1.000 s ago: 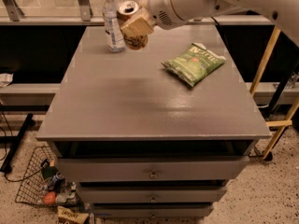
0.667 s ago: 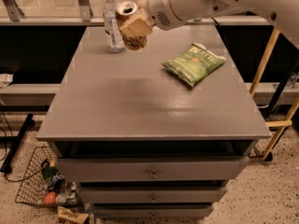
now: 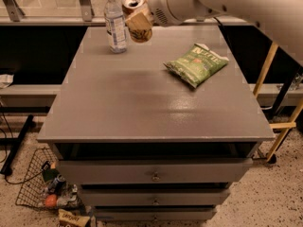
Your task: Move orange can near blue plastic bottle
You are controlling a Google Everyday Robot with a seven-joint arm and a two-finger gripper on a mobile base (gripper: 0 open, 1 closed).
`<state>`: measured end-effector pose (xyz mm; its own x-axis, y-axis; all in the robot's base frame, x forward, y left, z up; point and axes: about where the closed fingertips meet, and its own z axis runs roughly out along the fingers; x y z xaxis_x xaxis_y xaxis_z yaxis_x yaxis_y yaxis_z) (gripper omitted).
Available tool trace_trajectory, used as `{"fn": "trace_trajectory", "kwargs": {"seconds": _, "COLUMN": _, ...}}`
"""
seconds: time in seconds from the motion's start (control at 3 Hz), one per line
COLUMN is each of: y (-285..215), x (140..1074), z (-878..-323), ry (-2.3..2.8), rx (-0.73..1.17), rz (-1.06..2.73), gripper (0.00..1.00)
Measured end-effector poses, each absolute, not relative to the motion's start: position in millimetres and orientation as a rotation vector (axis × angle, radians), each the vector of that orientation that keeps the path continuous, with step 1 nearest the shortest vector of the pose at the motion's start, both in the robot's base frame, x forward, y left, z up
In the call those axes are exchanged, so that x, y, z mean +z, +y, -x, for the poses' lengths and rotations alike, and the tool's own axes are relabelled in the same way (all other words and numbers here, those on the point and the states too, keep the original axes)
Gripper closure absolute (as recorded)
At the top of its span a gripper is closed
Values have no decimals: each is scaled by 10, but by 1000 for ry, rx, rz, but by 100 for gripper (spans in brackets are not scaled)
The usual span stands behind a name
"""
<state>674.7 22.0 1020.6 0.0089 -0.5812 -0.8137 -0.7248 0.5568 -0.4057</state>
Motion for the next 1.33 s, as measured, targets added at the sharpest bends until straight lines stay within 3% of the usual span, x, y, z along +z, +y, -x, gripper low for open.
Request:
{"fn": "trace_trajectory", "kwargs": {"seconds": 0.67, "y": 295, "x": 10029, "z": -7427, "ry": 1809, "rx": 140, "rz": 991, "gripper": 100}}
{"fn": "trace_trajectory", "kwargs": {"seconds": 1.33, "y": 320, "x": 9649, "z": -7560, "ry": 2034, "rx": 211, "rz": 936, "gripper": 100}}
